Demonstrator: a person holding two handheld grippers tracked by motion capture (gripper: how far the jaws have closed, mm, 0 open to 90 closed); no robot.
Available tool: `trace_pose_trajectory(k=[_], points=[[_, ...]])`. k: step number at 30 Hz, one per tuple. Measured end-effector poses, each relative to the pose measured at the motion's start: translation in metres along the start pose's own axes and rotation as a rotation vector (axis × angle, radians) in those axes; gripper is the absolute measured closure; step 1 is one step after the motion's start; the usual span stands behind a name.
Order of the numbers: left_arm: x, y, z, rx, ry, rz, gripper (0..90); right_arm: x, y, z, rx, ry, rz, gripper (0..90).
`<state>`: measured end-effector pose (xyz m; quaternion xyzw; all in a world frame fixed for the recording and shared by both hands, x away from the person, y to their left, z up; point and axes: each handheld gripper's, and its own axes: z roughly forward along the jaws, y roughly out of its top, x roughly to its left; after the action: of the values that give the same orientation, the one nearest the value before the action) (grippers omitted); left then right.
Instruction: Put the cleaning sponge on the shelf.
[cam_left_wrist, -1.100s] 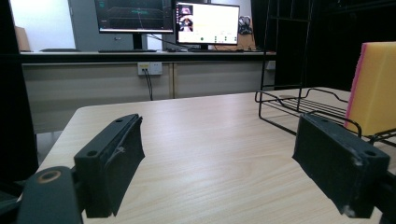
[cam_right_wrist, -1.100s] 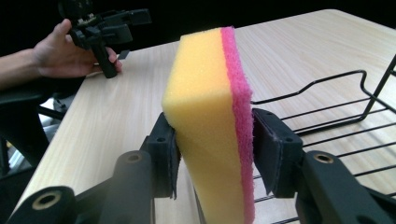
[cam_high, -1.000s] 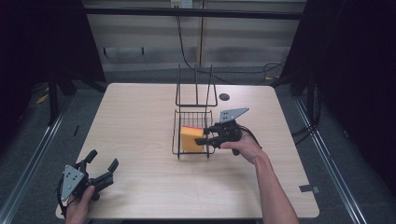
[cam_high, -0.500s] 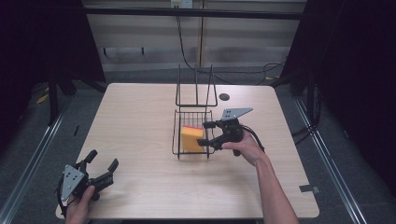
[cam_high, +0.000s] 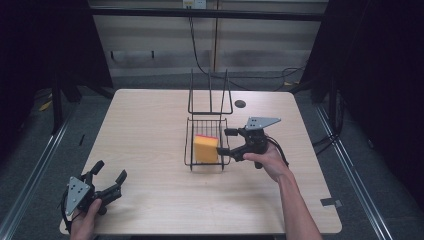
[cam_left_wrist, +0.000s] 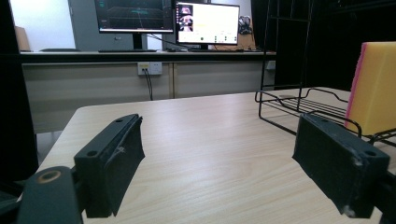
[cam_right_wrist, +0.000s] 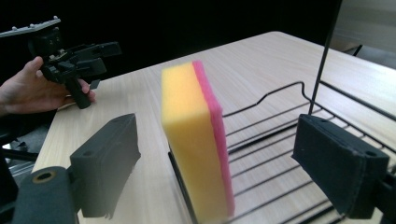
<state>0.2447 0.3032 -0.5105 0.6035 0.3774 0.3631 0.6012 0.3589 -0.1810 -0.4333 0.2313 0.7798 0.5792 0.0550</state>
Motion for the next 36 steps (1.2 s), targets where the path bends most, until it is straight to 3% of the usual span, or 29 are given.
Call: trace_pose_trajectory(k=[5, 6, 18, 30, 36], points=[[0.000, 0.000, 0.000, 0.000, -0.002, -0.004, 15.7, 0.004, 0.000, -0.009, -0.012, -0.009, -0.002, 13.6], [0.000, 0.000, 0.000, 0.001, -0.003, -0.004, 15.6, 0.007, 0.000, -0.012, -0.022, -0.038, -0.008, 13.6], [0.000, 0.000, 0.000, 0.013, -0.001, 0.005, 15.7, 0.017, -0.005, -0.028, -0.030, -0.065, -0.009, 13.6], [0.000, 0.000, 0.000, 0.008, 0.000, 0.000, 15.7, 0.029, -0.018, -0.042, -0.052, -0.141, -0.004, 13.8], [0.000, 0.000, 0.000, 0.005, 0.000, -0.003, 15.7, 0.036, -0.034, -0.055, -0.045, -0.196, -0.009, 13.9]])
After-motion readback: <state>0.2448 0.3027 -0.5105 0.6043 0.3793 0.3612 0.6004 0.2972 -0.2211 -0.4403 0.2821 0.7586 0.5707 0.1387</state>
